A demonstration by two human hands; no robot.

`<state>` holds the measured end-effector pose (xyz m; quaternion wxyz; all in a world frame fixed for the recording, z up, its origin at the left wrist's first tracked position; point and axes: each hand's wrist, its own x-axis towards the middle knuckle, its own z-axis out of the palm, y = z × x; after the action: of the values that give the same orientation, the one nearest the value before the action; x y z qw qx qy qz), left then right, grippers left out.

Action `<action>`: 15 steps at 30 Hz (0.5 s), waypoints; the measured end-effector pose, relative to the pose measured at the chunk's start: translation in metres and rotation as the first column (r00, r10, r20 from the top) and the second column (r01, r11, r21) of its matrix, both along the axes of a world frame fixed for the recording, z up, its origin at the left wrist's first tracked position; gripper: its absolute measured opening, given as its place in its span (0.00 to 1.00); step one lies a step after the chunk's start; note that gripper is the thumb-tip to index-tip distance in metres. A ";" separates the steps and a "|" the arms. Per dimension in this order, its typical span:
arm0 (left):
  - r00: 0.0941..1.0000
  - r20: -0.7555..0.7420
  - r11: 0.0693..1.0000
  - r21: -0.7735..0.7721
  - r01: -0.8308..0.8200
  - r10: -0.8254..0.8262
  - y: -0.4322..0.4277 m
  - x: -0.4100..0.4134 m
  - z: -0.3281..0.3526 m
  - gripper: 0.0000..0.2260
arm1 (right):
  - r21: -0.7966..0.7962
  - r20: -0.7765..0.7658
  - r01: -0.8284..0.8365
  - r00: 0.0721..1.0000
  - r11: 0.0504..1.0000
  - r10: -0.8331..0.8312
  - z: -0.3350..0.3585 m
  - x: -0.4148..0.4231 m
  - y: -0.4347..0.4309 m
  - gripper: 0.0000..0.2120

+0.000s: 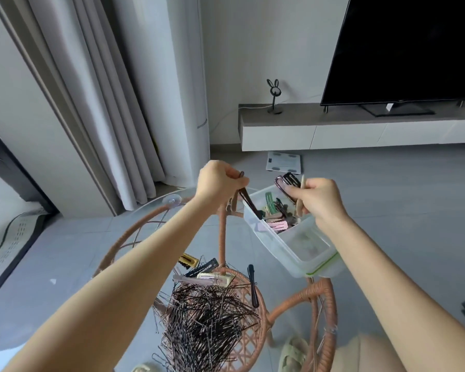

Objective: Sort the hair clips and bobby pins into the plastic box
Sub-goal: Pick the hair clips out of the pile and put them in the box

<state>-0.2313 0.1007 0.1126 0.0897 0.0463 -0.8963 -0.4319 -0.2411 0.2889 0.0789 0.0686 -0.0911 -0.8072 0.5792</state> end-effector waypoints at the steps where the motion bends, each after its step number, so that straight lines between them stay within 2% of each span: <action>1: 1.000 -0.006 1.000 0.005 0.003 -0.003 0.013 -0.010 0.000 0.07 | 0.063 0.009 0.026 1.000 0.998 -0.027 -0.002 -0.011 0.003 0.23; 4: 0.999 0.024 0.997 -0.056 0.044 -0.043 0.045 -0.035 -0.008 0.06 | 0.256 0.201 -0.062 0.980 0.965 0.009 -0.013 -0.033 0.003 0.16; 6: 0.980 0.180 0.982 -0.151 0.111 -0.083 0.056 -0.048 -0.018 0.09 | 0.296 0.355 -0.177 0.933 0.939 0.063 -0.017 -0.038 0.000 0.16; 7: 0.957 0.278 0.969 -0.198 0.147 -0.088 0.058 -0.052 -0.023 0.11 | 0.351 0.384 -0.215 0.921 0.911 0.069 -0.017 -0.037 -0.002 0.16; 9: 0.920 0.380 0.947 -0.249 0.202 -0.096 0.052 -0.052 -0.029 0.12 | 0.561 0.318 -0.222 0.947 0.797 0.039 -0.013 -0.031 -0.005 0.15; 11: 0.931 0.346 0.939 -0.269 0.213 -0.112 0.041 -0.046 -0.027 0.09 | 0.724 0.112 -0.111 0.993 0.681 0.043 -0.005 -0.015 -0.009 0.13; 13: 0.963 0.253 0.946 -0.279 0.164 -0.092 0.018 -0.034 -0.025 0.09 | 0.727 -0.020 -0.089 0.989 0.681 0.150 0.000 0.009 -0.017 0.14; 15: 0.977 0.205 0.927 -0.353 0.126 -0.055 -0.014 -0.014 -0.027 0.09 | 0.711 0.095 -0.281 0.947 0.645 0.308 -0.003 0.039 -0.033 0.17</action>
<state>-0.2454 0.0863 0.0860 -0.0099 0.0283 -0.9664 -0.2553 -0.2020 0.2560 0.0763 0.0177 0.0850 -0.9707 0.2239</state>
